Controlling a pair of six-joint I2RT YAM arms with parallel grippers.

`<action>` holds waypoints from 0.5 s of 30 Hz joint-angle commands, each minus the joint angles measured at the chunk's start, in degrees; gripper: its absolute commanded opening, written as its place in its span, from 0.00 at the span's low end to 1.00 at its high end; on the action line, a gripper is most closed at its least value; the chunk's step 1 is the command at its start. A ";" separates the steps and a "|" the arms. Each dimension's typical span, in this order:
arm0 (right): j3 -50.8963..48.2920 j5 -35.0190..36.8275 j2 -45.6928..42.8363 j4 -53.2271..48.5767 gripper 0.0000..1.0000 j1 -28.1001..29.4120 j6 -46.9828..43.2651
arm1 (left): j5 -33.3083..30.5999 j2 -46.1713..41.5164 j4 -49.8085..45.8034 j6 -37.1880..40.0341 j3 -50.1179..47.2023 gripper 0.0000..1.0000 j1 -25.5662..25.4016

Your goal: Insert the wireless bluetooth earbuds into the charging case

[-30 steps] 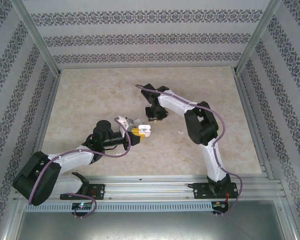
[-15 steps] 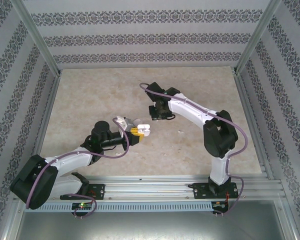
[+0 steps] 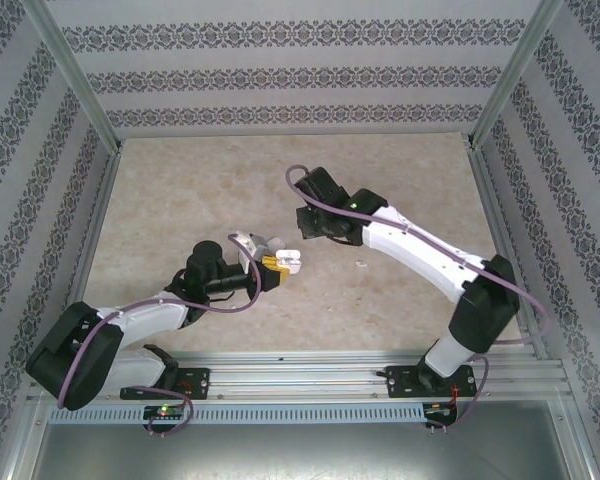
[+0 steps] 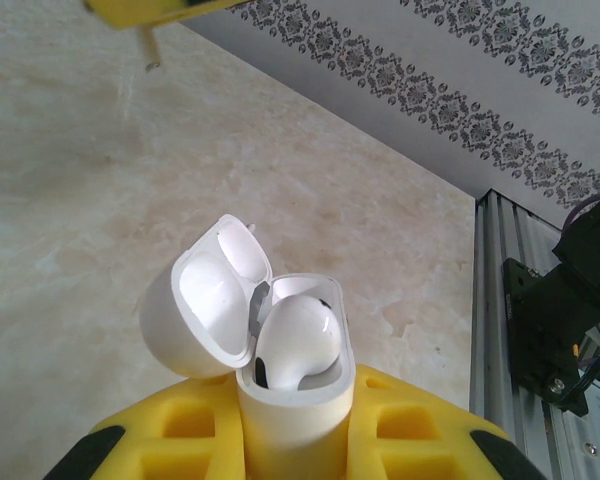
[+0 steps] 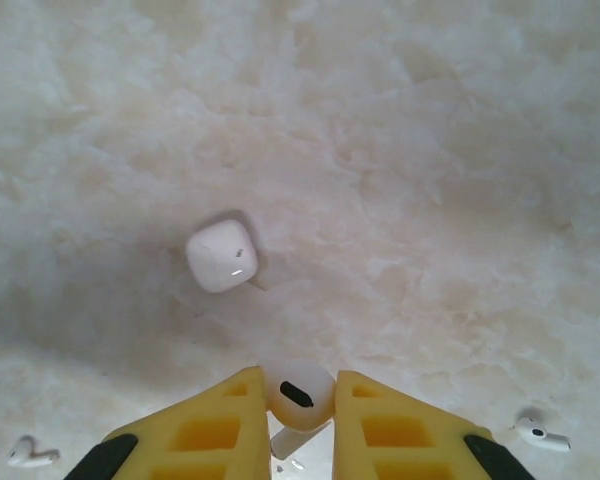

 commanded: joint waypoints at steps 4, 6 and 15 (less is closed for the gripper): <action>-6.20 3.29 -7.16 9.39 0.17 3.92 -2.73 | 1.73 0.66 5.62 -3.61 2.95 0.00 0.53; -8.05 3.06 -8.34 10.87 0.17 4.48 -2.44 | 1.81 0.87 6.38 -4.31 3.23 0.00 0.56; -12.28 3.07 -11.57 12.68 0.17 6.30 -1.75 | 1.59 1.52 7.65 -6.26 4.29 0.00 0.80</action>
